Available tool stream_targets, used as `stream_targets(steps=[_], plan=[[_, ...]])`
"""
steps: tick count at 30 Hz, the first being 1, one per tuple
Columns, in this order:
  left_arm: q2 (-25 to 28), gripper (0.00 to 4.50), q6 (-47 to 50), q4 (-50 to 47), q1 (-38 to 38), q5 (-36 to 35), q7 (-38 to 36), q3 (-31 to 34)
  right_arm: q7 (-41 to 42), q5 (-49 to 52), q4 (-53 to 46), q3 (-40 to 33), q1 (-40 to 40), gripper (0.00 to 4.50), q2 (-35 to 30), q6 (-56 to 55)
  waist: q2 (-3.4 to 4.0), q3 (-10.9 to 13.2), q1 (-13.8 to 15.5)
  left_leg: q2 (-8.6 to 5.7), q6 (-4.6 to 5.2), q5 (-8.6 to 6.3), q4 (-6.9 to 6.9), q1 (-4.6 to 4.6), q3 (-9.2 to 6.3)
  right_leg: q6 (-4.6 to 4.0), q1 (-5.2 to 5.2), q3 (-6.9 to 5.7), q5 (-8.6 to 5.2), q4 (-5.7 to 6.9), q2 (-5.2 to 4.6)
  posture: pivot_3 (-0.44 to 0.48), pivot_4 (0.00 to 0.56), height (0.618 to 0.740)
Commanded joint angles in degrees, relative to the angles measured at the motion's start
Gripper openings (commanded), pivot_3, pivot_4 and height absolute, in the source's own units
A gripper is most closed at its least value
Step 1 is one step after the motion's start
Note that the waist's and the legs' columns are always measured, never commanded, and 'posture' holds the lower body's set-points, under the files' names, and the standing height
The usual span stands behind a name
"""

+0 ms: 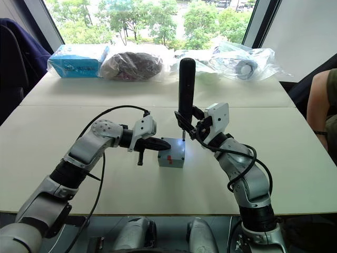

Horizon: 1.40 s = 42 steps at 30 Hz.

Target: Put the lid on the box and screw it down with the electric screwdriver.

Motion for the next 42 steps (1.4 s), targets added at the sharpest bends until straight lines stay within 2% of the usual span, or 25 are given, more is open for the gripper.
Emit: stream_targets(steps=[1,8,22,26,31,34,37,40,42], plan=[[0.16,0.00,-0.34,0.31,1.31,1.52,0.52,-0.56,1.97,-1.53,3.87,4.51,6.77,1.77,-0.01,1.90,-0.14,-0.29,0.00,0.00,0.05,-0.03,-0.05,0.07,0.00,-0.09,0.04,0.00,-0.06,-0.01,-0.01,0.000,0.150,0.740],[0.03,0.00,-0.68,0.41,1.38,1.77,0.40,-0.57,2.58,-1.51,2.98,4.31,7.60,1.77,0.03,0.95,-0.31,-0.54,-0.50,-0.08,0.07,-0.07,-0.68,0.67,0.08,-0.19,0.37,0.00,-0.19,-0.18,-0.24,0.000,0.150,0.740],[-0.17,0.00,-0.55,0.15,1.83,1.92,0.46,-0.76,2.47,-1.21,2.38,3.61,6.52,1.77,0.13,0.89,-0.30,-0.54,-1.22,-0.08,0.07,-0.07,-0.80,0.66,0.06,-0.29,0.32,-0.05,-0.25,-0.19,-0.43,0.000,0.150,0.740],[-0.14,0.00,-0.26,0.24,2.46,1.88,0.37,-0.98,1.17,3.66,-2.51,-2.09,-1.32,1.77,-1.76,4.56,-0.24,-0.50,-1.22,-0.07,0.07,-0.07,-0.81,0.60,0.06,-0.29,0.14,-0.05,-0.25,-0.20,-0.47,0.000,0.150,0.740],[0.27,0.00,-1.86,1.84,2.64,3.66,0.24,-1.86,-1.09,14.31,-6.23,-9.85,-12.29,1.77,-4.32,12.63,0.21,-0.05,-1.05,-0.12,0.02,-0.04,-0.81,0.28,0.08,-0.31,-0.12,-0.02,-0.23,-0.17,-0.60,0.000,0.150,0.740],[-0.26,0.00,-1.14,1.58,2.55,2.38,0.25,-0.94,-3.56,20.53,-6.57,-13.87,-18.27,1.77,-5.97,17.86,0.28,0.00,-1.07,-0.17,0.03,-0.04,-0.81,0.11,0.09,-0.30,-0.23,-0.03,-0.23,-0.19,-0.65,0.000,0.150,0.740],[-0.86,0.00,0.36,0.71,2.48,0.53,0.41,0.75,-9.37,25.27,-4.09,-17.98,-25.44,1.77,-7.59,23.63,0.38,0.17,-1.24,-0.21,0.03,-0.04,-0.81,0.05,0.12,-0.29,-0.27,-0.05,-0.22,-0.21,-0.66,0.000,0.150,0.740],[-3.25,0.00,4.64,-1.02,1.70,-4.22,2.65,5.33,-16.74,40.47,1.93,-22.66,-29.55,1.77,-9.78,36.65,0.37,0.25,-1.17,-0.21,0.03,-0.04,-0.81,0.03,0.12,-0.29,-0.30,-0.08,-0.22,-0.19,-0.67,0.000,0.150,0.740],[-8.32,0.00,10.59,-1.80,-2.68,-10.02,11.74,14.35,-22.91,44.71,6.61,-26.36,-31.31,1.77,-12.47,42.25,0.29,0.40,-1.07,-0.20,0.03,-0.04,-0.81,0.01,0.08,-0.29,-0.27,-0.08,-0.22,-0.20,-0.71,0.000,0.150,0.740]])
